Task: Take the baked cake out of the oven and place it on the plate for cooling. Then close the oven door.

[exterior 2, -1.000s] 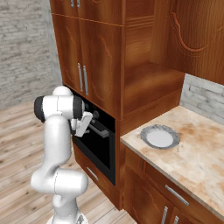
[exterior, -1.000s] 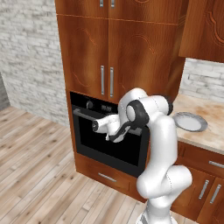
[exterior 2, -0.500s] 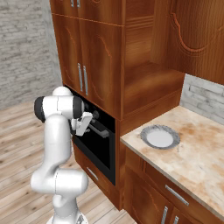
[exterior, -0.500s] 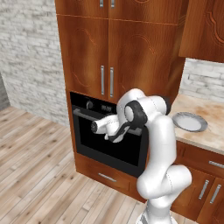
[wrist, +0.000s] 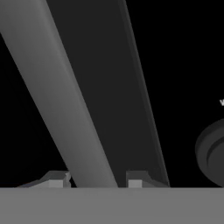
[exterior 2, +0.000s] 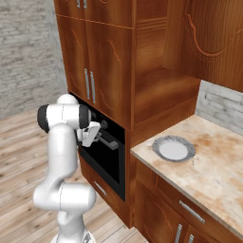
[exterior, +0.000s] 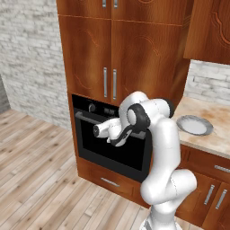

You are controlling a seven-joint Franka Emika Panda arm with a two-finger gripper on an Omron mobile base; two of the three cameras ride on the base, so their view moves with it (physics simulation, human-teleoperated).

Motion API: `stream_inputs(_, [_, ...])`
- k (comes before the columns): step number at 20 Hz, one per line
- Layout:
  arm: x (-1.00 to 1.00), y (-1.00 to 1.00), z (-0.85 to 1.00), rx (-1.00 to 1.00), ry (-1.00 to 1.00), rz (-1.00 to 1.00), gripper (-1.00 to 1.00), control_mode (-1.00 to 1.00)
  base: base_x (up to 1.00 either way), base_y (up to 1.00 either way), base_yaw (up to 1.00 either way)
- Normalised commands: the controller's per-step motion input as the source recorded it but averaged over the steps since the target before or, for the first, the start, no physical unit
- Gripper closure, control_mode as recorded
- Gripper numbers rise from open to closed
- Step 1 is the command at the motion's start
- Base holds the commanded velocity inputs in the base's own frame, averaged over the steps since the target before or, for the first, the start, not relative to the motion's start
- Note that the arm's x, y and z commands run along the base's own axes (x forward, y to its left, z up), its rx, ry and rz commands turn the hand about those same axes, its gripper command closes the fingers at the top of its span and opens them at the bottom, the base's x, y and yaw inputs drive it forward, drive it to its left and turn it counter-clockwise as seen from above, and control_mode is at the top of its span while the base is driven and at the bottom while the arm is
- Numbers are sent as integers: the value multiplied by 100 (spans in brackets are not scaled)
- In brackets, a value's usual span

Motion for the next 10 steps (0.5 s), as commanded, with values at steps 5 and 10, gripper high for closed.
stream_inputs(5, [4, 0, -41, 0, 0, -1, 100, -100, 0, 0, 0])
stream_inputs(10, [0, 0, -48, 0, 0, 0, 100, -100, 0, 0, 0])
